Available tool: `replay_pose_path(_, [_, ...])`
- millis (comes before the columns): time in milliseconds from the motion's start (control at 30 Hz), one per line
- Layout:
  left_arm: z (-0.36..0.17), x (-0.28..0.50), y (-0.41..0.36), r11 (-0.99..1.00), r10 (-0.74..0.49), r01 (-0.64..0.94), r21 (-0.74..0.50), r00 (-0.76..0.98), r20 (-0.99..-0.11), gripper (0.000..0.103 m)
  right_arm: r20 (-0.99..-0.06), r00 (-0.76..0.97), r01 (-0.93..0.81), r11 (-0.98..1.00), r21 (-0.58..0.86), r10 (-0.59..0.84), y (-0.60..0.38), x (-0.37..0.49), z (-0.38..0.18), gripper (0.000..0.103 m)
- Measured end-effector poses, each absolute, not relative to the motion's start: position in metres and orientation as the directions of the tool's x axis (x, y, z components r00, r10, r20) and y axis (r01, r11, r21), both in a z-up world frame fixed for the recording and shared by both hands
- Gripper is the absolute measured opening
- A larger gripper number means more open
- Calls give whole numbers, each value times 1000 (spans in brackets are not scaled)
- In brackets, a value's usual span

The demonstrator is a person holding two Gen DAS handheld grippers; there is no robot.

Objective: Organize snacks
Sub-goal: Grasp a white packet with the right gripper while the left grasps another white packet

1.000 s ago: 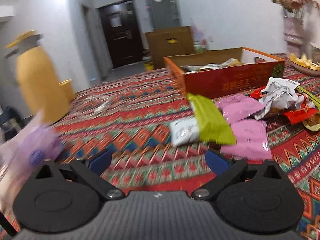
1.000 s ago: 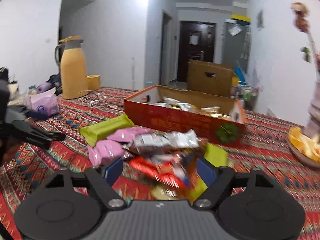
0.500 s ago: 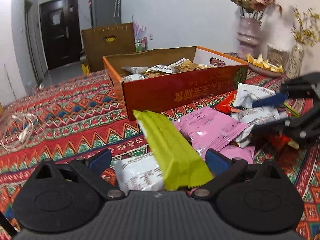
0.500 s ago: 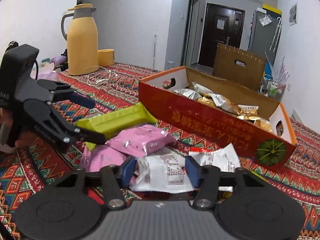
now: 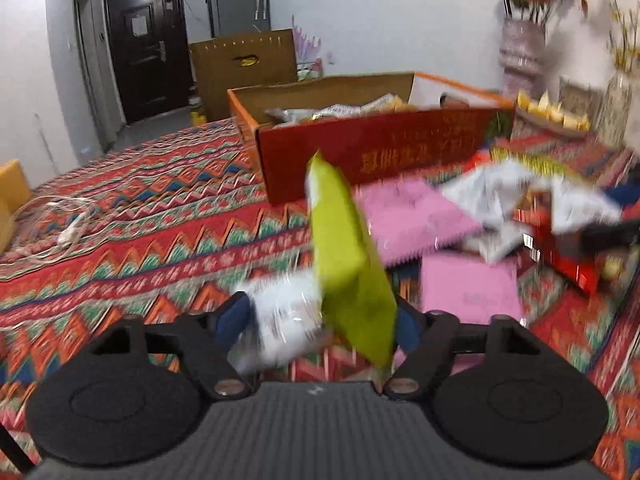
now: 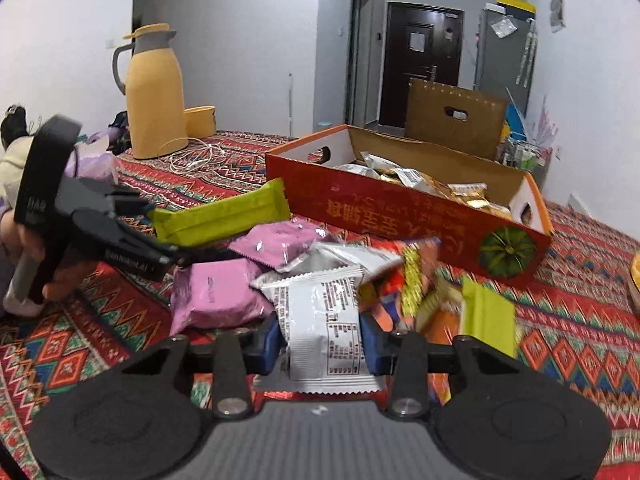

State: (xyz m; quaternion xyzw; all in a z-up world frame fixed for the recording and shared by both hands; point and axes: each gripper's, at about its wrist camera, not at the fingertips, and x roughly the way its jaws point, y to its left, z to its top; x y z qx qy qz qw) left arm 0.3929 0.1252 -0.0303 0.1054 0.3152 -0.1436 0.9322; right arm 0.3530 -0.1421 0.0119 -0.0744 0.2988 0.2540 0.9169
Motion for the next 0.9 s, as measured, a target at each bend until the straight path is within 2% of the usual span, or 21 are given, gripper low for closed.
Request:
replay_pose_path(100, [-29, 370, 123, 939, -183, 321, 124, 770, -611, 58, -577, 695, -497, 867, 45, 429, -153, 338, 11, 39])
replay_pose_path(167, [-25, 357, 123, 944, -165, 301, 135, 785, -597, 39, -579, 695, -483, 873, 63, 426, -160, 328, 9, 39])
replay_pose_path(200, [-22, 352, 123, 948, -159, 292, 128, 781, -604, 36, -582, 694, -479, 875, 68, 424, -162, 323, 9, 39])
replay_pose_path(300, [-13, 338, 122, 961, -159, 264, 79, 765, -624, 34, -588, 694, -463, 883, 78, 416, -170, 309, 6, 39])
replay_pose_path(433, [-8, 322, 116, 961, -170, 264, 84, 802, -573, 26, -599, 688, -432, 895, 115, 409, -182, 294, 0, 39])
replay_pose_path(733, [-1, 298, 91, 983, -96, 173, 64, 775, -625, 20, -595, 714, -364, 921, 136, 370, -207, 266, -5, 39])
replay_pose_path(900, [4, 239, 75, 988, -142, 145, -47, 767, -625, 20, -618, 697, -361, 923, 135, 363, -214, 252, -9, 39])
